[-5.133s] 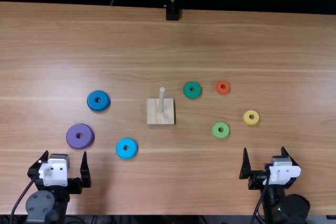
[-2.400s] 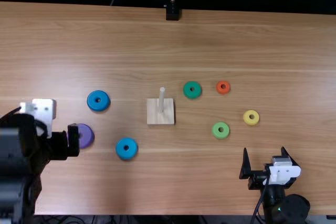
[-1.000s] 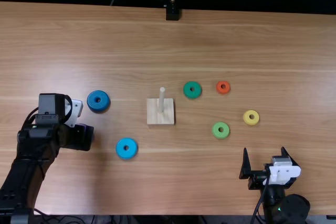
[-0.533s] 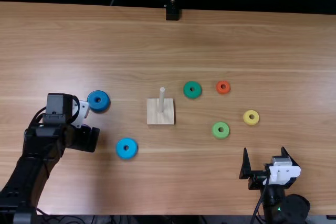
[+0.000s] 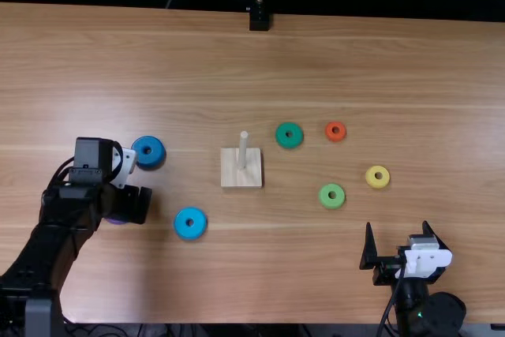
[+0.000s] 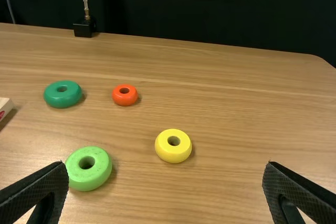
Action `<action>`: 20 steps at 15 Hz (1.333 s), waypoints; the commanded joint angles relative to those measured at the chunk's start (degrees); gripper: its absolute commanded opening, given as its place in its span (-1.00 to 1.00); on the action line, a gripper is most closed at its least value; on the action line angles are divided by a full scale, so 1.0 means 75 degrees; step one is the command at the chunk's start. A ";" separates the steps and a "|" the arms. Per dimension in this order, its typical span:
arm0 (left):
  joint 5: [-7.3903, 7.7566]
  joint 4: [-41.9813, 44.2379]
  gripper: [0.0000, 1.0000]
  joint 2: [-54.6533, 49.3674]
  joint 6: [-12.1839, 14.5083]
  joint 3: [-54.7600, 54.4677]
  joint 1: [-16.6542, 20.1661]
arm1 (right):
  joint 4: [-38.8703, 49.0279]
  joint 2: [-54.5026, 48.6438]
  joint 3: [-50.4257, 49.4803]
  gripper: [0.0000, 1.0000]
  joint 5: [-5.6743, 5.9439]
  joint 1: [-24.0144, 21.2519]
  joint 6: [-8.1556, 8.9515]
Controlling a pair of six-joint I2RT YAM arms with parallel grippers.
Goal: Build the Hanoi tower: stack the rings onto the peg from bottom to top in this color order: purple, dark blue, light blue, dark green, light green, yellow, orange.
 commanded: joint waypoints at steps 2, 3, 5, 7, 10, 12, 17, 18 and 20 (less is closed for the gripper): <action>0.0156 0.0050 1.00 0.0048 0.0011 -0.0091 -0.0058 | -0.0403 -0.0095 -0.0525 1.00 0.0021 -0.0081 -0.0030; 0.0156 0.0035 1.00 0.0048 0.0011 -0.0091 -0.0058 | -0.0403 -0.0095 -0.0525 1.00 0.0021 -0.0081 -0.0016; 0.0170 -0.0035 1.00 0.0270 0.0011 -0.0067 -0.0058 | -0.0403 -0.0095 -0.0525 1.00 0.0021 -0.0081 -0.0016; 0.0367 -0.0049 1.00 0.0341 0.0011 -0.0055 -0.0046 | -0.0403 -0.0095 -0.0525 1.00 0.0021 -0.0081 -0.0016; 0.0437 -0.0133 1.00 0.0352 0.0011 -0.0055 -0.0035 | -0.0403 -0.0095 -0.0525 1.00 0.0021 -0.0081 -0.0016; 0.0437 -0.0415 1.00 0.0341 0.0011 -0.0079 -0.0011 | -0.0403 -0.0095 -0.0525 1.00 0.0021 -0.0081 -0.0030; 0.0423 -0.0654 0.48 0.0305 0.0039 -0.0138 0.0024 | -0.0403 -0.0095 -0.0525 1.00 0.0021 -0.0081 -0.0030; 0.0423 -0.0625 0.00 0.0282 0.0039 -0.0138 0.0024 | -0.0403 -0.0095 -0.0525 1.00 0.0021 -0.0081 -0.0016; 0.0409 -0.0541 -0.74 0.0258 0.0039 -0.0138 0.0024 | -0.0403 -0.0095 -0.0525 1.00 0.0021 -0.0081 -0.0016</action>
